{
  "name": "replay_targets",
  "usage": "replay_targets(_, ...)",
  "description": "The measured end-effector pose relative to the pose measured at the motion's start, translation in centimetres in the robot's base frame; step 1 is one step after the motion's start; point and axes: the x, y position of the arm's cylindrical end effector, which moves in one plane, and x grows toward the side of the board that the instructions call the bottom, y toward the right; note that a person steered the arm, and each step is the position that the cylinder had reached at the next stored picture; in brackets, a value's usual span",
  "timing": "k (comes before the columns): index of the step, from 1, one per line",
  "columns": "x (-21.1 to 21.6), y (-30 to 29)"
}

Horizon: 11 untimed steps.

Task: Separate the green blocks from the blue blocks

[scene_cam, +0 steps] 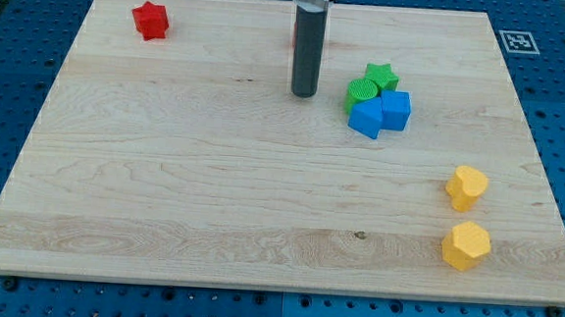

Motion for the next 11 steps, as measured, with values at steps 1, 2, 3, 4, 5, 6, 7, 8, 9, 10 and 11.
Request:
replay_targets(1, 1.7, 0.3)
replay_targets(2, 3.9, 0.3)
replay_targets(3, 4.4, 0.5)
replay_targets(4, 5.1, 1.1)
replay_targets(5, 5.7, 1.4)
replay_targets(6, 4.8, 3.2)
replay_targets(7, 4.1, 3.8)
replay_targets(8, 2.4, 4.6)
replay_targets(9, 0.6, 6.1)
replay_targets(10, -0.4, 7.6)
replay_targets(11, -0.9, 10.5)
